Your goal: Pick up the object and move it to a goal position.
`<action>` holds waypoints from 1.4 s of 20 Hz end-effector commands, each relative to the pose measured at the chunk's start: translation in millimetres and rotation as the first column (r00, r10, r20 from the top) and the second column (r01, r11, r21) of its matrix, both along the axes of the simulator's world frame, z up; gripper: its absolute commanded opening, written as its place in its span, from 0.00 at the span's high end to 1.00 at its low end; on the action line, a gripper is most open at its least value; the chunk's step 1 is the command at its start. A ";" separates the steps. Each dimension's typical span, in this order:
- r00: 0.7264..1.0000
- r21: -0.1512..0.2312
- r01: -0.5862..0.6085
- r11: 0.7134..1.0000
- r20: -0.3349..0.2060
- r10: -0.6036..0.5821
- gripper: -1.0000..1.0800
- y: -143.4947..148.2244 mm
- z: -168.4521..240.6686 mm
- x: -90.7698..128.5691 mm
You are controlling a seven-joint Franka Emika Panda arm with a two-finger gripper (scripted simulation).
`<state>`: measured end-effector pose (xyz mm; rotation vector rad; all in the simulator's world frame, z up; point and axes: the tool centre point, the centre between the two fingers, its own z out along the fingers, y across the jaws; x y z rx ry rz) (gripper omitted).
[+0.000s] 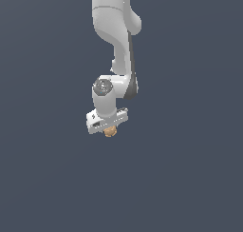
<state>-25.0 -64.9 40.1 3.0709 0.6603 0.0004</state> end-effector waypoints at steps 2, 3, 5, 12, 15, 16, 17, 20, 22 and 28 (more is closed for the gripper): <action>1.000 0.000 -0.001 1.000 0.000 0.001 1.00 0.6 -0.8 0.0; 1.000 0.000 -0.001 1.000 0.000 0.001 1.00 0.6 -0.8 0.0; 1.000 0.000 -0.001 1.000 0.000 0.001 1.00 0.7 0.0 0.2; 1.000 0.000 -0.001 1.000 0.000 0.001 1.00 24.7 4.6 7.7; 1.000 0.000 -0.001 1.000 0.000 0.001 1.00 46.8 8.9 14.8; 1.000 0.000 -0.001 1.000 0.000 0.001 1.00 55.6 10.6 17.6; 1.000 0.000 -0.001 1.000 0.000 0.001 1.00 65.0 12.4 20.6; 1.000 0.000 -0.001 1.000 0.000 0.001 1.00 95.4 18.3 30.6; 1.000 0.000 -0.001 1.000 0.000 0.001 1.00 116.8 22.5 37.8; 1.000 0.000 -0.001 1.000 0.000 0.001 1.00 178.4 34.5 59.7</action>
